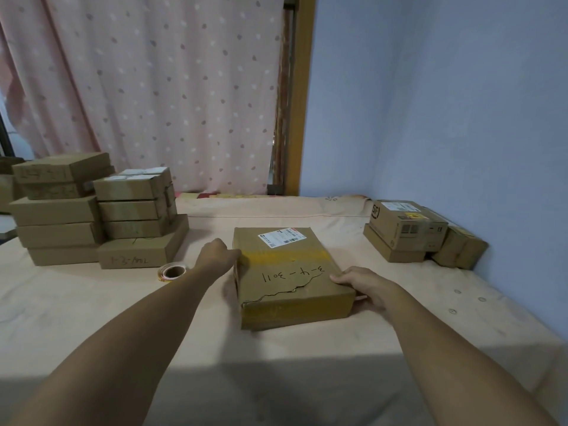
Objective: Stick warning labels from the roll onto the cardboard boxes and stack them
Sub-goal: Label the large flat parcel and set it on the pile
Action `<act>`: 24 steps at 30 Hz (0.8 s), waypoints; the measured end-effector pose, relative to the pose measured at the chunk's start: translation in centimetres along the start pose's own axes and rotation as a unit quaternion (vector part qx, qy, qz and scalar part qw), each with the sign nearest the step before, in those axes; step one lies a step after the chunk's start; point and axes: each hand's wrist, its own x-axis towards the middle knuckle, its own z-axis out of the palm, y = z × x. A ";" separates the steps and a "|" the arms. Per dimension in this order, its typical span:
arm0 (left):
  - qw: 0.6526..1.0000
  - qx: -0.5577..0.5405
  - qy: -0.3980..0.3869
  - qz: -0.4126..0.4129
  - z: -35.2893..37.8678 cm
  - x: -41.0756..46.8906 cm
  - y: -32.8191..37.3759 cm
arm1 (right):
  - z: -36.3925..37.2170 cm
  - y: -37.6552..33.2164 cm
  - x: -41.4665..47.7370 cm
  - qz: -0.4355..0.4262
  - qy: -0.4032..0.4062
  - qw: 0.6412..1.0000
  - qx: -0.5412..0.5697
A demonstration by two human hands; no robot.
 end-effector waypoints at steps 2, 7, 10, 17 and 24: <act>1.000 -0.008 0.011 0.018 0.1 0.2 0.2 | -0.1 -0.3 0.0 -0.005 0.016 1.000 -0.017; 0.998 0.018 -0.012 0.066 -0.4 1.4 0.1 | -0.5 -0.8 0.7 -0.007 0.067 0.997 -0.033; 0.995 0.032 -0.036 0.085 -1.3 2.0 0.8 | -1.6 -1.1 2.3 -0.009 0.110 0.993 -0.047; 0.986 0.107 -0.087 0.092 -0.3 2.7 1.9 | -0.8 -2.1 2.7 0.046 0.296 0.929 -0.218; 0.987 0.096 -0.122 0.047 0.6 3.7 1.9 | -0.1 -1.1 3.0 0.015 0.310 0.950 -0.044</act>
